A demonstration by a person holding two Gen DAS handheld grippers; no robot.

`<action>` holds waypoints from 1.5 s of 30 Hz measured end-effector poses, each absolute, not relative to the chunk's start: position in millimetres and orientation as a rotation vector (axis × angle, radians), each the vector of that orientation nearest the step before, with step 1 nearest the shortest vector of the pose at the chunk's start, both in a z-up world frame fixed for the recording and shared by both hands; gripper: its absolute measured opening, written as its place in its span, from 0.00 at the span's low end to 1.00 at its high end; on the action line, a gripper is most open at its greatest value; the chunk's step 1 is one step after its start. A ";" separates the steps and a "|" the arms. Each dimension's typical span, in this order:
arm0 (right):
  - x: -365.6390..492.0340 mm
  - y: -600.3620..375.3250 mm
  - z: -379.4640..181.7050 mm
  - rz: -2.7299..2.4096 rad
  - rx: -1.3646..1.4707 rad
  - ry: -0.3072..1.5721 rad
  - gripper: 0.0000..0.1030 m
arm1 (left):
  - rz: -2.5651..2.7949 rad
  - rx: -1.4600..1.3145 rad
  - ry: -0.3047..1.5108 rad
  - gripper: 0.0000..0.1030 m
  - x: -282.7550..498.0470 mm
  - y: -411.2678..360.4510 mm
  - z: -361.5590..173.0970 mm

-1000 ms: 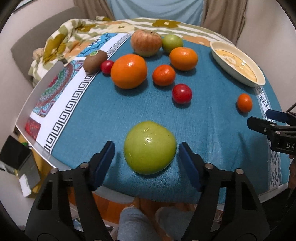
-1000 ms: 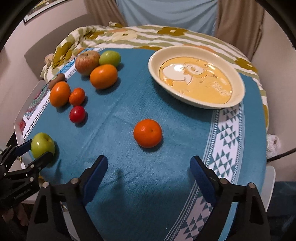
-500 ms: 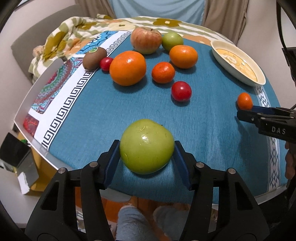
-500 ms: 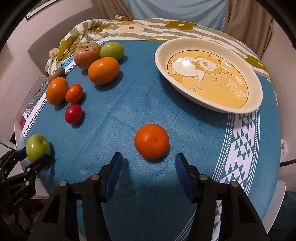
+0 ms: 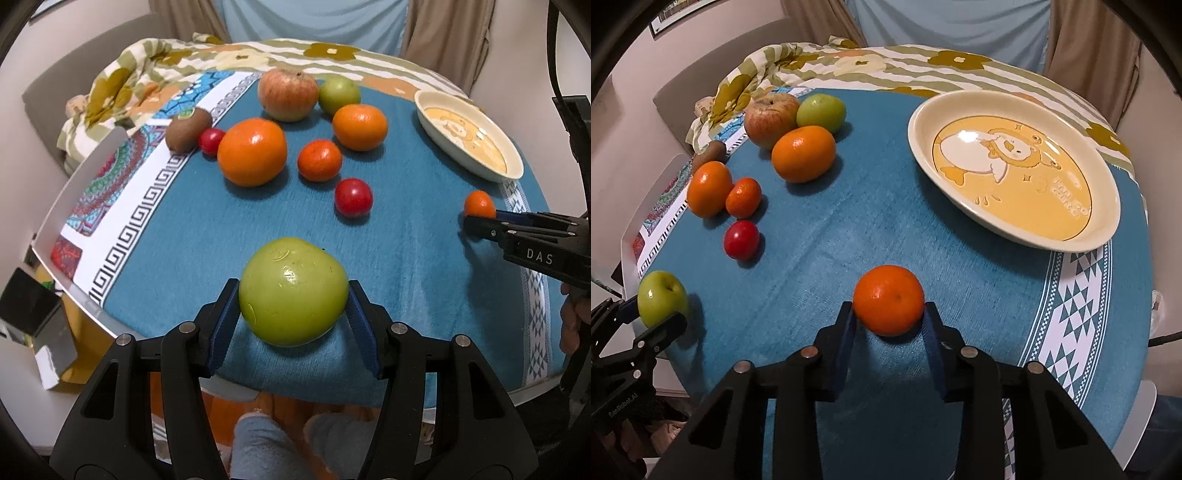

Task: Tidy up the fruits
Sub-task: 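Grasp the green apple with the left tool while the right tool grasps a tangerine, then carry the green apple and tangerine to the duck bowl and release both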

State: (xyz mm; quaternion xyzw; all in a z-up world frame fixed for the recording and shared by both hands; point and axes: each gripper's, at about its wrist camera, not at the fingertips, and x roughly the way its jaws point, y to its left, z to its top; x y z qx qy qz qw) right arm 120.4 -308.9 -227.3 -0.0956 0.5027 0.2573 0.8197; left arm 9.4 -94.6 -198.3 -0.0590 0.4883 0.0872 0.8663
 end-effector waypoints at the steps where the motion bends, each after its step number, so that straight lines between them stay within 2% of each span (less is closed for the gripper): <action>1: 120.1 -309.3 -223.6 0.550 -0.201 1.065 0.32 | 0.181 -0.120 1.018 0.59 10.1 -95.3 -194.5; 11: 119.0 -329.6 -166.0 0.537 -0.147 0.975 0.32 | 0.115 -0.086 0.922 0.59 41.8 -111.1 -133.5; 23: 153.9 -365.2 -127.1 0.394 -0.047 0.924 0.32 | -0.124 -0.013 0.833 0.59 135.7 -154.1 -84.8; 33: 203.5 -395.5 -126.3 0.220 0.059 0.948 0.32 | -0.333 0.086 0.864 0.59 231.5 -194.8 -95.1; 45: 253.1 -409.5 -149.8 0.114 0.133 0.984 0.32 | -0.451 0.202 0.958 0.59 317.8 -239.6 -152.8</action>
